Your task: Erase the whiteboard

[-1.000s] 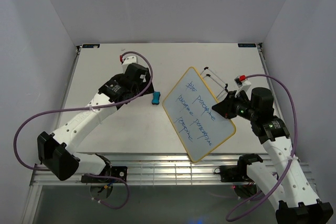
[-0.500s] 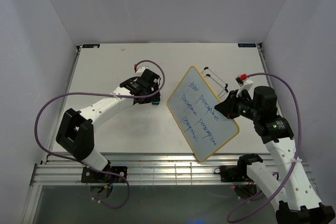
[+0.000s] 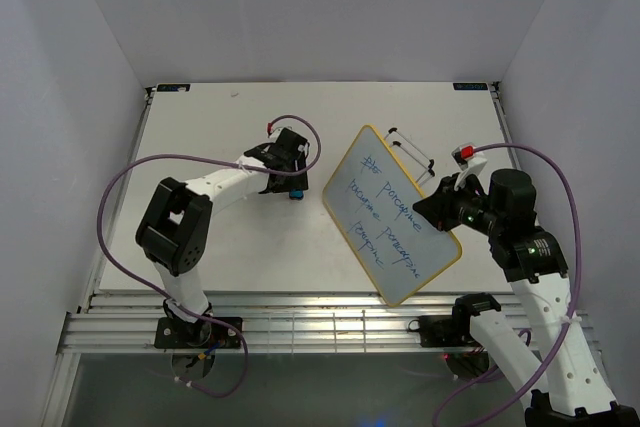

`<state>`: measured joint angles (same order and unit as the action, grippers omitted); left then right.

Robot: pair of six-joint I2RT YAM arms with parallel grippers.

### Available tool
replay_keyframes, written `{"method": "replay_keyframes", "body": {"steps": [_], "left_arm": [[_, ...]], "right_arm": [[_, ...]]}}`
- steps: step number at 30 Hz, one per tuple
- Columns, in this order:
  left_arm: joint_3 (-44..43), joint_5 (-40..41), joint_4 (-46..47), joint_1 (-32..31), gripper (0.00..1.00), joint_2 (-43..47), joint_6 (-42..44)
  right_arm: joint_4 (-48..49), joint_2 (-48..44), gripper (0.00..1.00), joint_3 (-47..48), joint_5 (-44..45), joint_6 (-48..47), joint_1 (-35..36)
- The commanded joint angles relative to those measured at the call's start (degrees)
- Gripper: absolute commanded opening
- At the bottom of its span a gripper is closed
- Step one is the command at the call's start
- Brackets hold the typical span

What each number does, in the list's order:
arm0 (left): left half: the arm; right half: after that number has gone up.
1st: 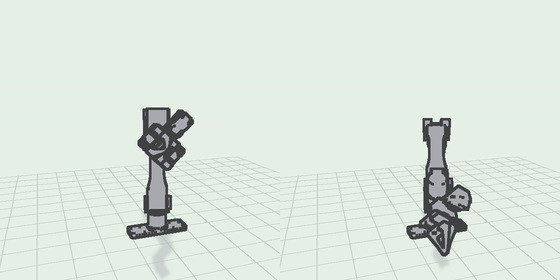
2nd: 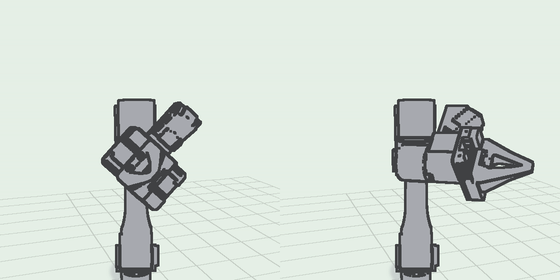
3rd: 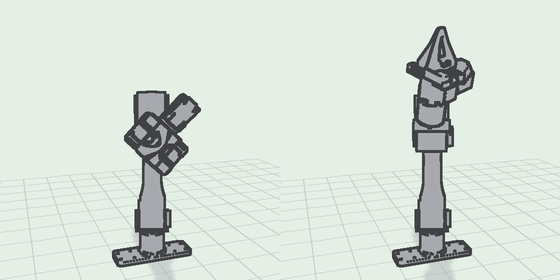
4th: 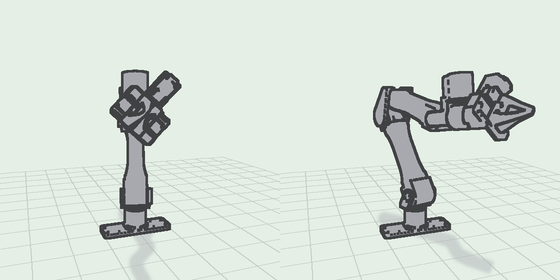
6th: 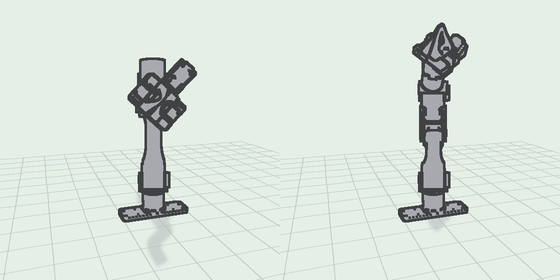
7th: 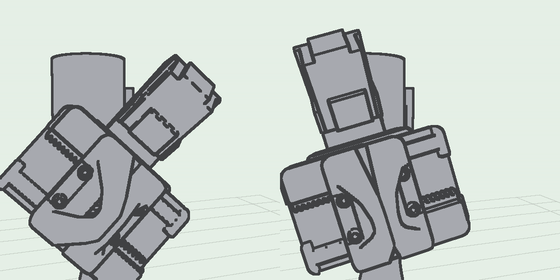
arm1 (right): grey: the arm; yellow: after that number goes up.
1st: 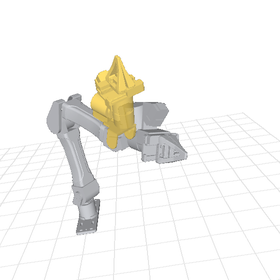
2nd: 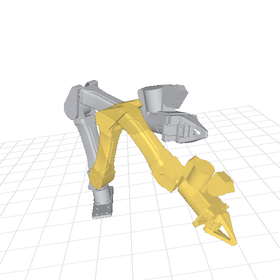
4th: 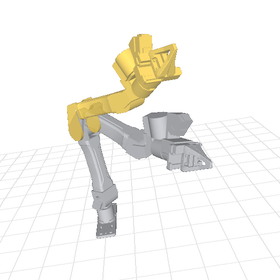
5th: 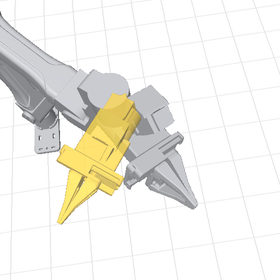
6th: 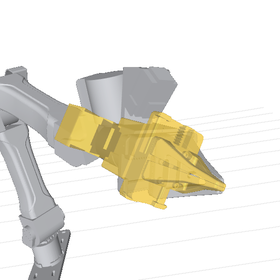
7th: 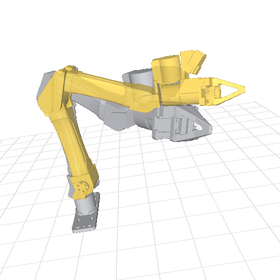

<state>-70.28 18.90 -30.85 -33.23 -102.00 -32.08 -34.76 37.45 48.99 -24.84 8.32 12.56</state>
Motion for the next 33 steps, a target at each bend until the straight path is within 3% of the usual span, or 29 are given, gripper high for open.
{"method": "replay_keyframes", "body": {"steps": [1,3,15,21,33], "left_arm": [[-3.8,-2.6,5.4,0.0,0.82,-0.9,3.8],[-4.9,-2.9,5.9,0.0,0.76,-2.6,5.3],[-8.5,-1.1,7.2,0.1,0.77,-8.2,6.1],[-7.9,-1.6,7.4,0.1,0.51,-9.3,5.5],[-6.4,-3.3,7.4,0.1,0.55,-10.1,4.9]], "right_arm": [[4.6,-1.1,0.08,2.6,-2.3,-2.5,0.3],[4.1,-0.8,0.08,2.9,-2.7,-3.0,0.3],[3.5,-1.2,0.08,2.9,-0.5,-3.2,0.4],[3.7,-1.2,0.08,2.3,0.7,-3.7,0.5],[3.7,-0.5,0.08,2.6,0.6,-4.2,1.3]]}}
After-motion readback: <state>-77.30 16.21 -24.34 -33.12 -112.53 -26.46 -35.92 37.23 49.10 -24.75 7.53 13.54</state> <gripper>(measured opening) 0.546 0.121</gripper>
